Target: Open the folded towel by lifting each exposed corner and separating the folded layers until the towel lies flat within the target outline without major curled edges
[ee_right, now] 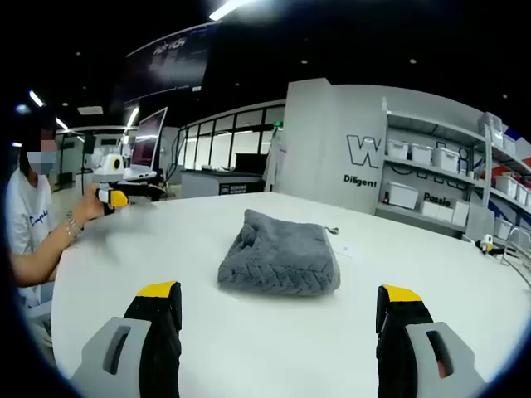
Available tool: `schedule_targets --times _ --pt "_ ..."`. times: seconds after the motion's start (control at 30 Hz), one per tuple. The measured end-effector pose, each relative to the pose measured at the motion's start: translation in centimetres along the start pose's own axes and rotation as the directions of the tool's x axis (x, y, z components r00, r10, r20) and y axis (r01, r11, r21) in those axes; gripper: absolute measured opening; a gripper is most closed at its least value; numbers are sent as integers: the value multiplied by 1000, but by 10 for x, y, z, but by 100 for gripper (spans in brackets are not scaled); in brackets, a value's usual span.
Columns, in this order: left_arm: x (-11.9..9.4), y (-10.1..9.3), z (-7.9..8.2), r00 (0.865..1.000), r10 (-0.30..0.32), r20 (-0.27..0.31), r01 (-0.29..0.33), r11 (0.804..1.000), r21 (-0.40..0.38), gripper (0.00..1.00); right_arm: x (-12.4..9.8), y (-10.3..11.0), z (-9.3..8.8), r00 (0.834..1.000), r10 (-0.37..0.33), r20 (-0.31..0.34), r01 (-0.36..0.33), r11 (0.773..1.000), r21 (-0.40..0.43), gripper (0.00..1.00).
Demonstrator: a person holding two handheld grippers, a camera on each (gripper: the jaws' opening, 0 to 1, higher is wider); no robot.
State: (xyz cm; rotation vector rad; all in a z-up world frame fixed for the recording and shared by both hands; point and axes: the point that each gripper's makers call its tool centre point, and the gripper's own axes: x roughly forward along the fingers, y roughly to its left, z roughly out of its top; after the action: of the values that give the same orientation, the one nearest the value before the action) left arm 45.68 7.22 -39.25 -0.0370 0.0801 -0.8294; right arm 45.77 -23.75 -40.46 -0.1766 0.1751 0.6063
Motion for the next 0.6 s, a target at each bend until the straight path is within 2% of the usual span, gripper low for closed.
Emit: schedule_targets --times 0.23,0.43,0.6 --pt "1 -2 1 1000 -12 2 12 1000 4 91 0 1 -2 1000 -3 -8 3 1000 1 99" --pt "4 5 -6 1000 -4 -29 3 1000 -16 91 0 0 -4 1000 -4 -16 4 1000 -1 99" --pt "5 3 -9 999 -12 -42 11 1000 -16 91 -1 -1 -4 1000 -14 -18 14 1000 0 99"
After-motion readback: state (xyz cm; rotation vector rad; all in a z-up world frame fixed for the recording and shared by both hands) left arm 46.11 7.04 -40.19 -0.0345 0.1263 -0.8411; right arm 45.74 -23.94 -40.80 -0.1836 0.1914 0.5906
